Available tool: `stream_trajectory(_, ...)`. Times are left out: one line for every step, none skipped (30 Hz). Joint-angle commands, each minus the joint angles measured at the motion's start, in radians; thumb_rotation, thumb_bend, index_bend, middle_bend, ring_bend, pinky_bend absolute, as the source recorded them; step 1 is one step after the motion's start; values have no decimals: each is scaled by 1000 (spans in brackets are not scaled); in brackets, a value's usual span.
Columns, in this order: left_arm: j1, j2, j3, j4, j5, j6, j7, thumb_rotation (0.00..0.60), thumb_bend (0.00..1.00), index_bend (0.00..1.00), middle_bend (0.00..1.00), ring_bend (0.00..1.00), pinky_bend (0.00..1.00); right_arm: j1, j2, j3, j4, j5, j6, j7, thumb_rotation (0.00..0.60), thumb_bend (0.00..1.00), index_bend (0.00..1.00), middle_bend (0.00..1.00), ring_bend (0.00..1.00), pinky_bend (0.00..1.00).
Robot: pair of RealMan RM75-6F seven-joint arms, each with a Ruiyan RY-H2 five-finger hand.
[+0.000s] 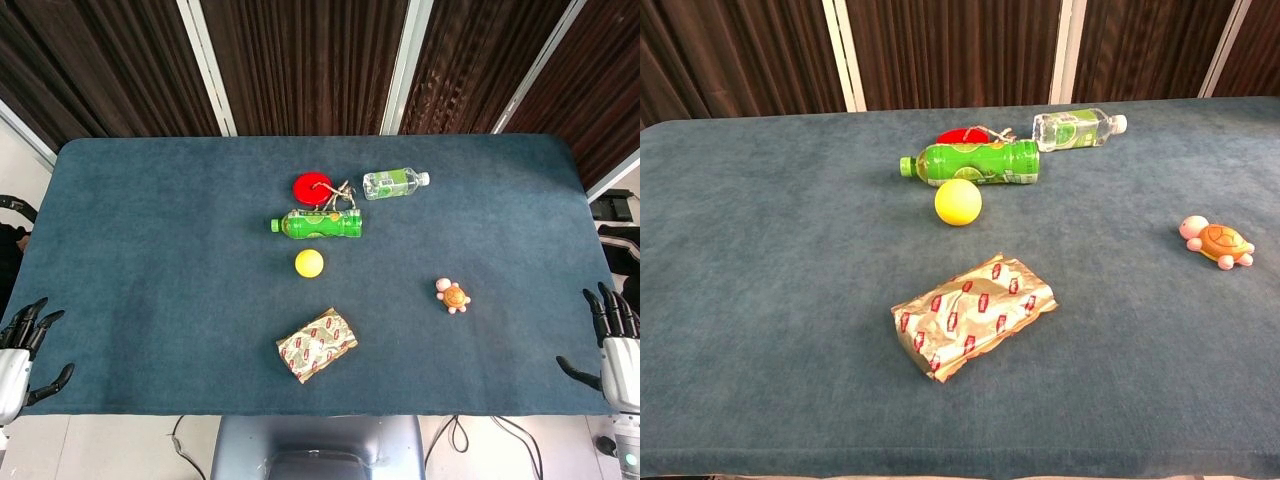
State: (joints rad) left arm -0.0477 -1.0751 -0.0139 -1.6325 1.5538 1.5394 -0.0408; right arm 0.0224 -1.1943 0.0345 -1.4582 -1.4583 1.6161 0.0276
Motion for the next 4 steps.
stream_trajectory(2, 1, 1, 1, 2, 3, -1, 600, 292, 165, 2, 27, 212, -1, -1, 4, 0, -6, -2, 5, 600, 85, 97, 27, 66, 268)
stream_trajectory(3, 1, 2, 1, 3, 4, -1, 600, 292, 165, 2, 27, 211, -1, -2, 5, 0, -8, -3, 7, 600, 85, 101, 27, 66, 268)
stream_trajectory(4, 1, 3, 1, 5, 6, -1, 600, 292, 165, 1, 27, 211, -1, -2, 5, 0, -9, -7, 9, 600, 85, 106, 27, 66, 268)
stream_trajectory(4, 1, 3, 1, 5, 7, -1, 600, 292, 165, 2, 27, 211, -1, -2, 6, -1, -11, -9, 11, 600, 85, 111, 27, 66, 268)
